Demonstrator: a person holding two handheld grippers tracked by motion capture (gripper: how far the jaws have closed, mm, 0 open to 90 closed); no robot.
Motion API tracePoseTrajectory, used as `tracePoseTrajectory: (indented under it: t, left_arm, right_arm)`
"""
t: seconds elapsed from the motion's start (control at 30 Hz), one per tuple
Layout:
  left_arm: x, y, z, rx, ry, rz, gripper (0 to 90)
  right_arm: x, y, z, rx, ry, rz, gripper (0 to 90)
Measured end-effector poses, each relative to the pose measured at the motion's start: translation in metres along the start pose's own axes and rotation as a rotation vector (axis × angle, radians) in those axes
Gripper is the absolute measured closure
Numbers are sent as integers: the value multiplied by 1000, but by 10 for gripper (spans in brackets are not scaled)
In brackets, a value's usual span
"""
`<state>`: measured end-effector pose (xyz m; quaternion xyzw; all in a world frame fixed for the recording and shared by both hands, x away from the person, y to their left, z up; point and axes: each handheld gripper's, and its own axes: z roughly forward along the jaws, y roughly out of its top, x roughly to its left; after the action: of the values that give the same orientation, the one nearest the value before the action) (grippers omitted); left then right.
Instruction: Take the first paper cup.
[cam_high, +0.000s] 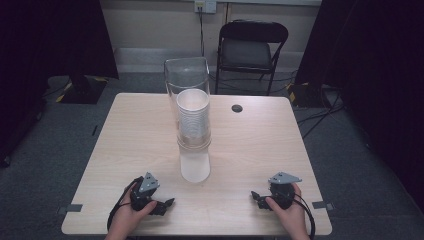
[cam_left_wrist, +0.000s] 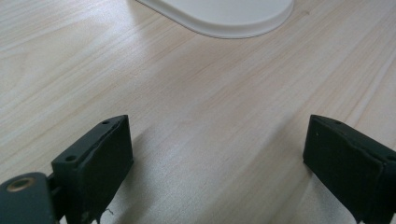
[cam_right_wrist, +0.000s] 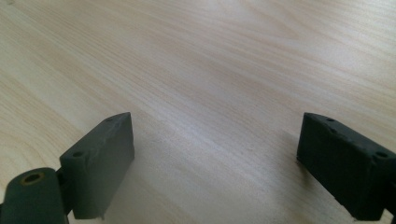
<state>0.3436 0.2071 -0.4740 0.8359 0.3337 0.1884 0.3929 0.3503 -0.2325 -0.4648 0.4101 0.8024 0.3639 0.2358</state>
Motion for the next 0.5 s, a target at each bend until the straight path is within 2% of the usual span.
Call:
tracePoseTrajectory:
  t: [0.33,0.37,0.4,0.47,0.5]
  left_arm:
    - [0,0,0,-1,-2,-3,78]
    - [0,0,0,1,-2,0,78]
    - [0,0,0,0,-2,0,78]
    - [0,0,0,0,-1,1,78]
    - [0,0,0,0,-1,0,78]
  right_arm:
    - [3,0,0,0,-7,5,106]
    - [5,1,0,-2,-5,4,136]
    - [9,3,1,-13,12,-14,167]
    - [14,6,2,-31,23,-28,169]
    - [26,17,3,-69,47,-67,169]
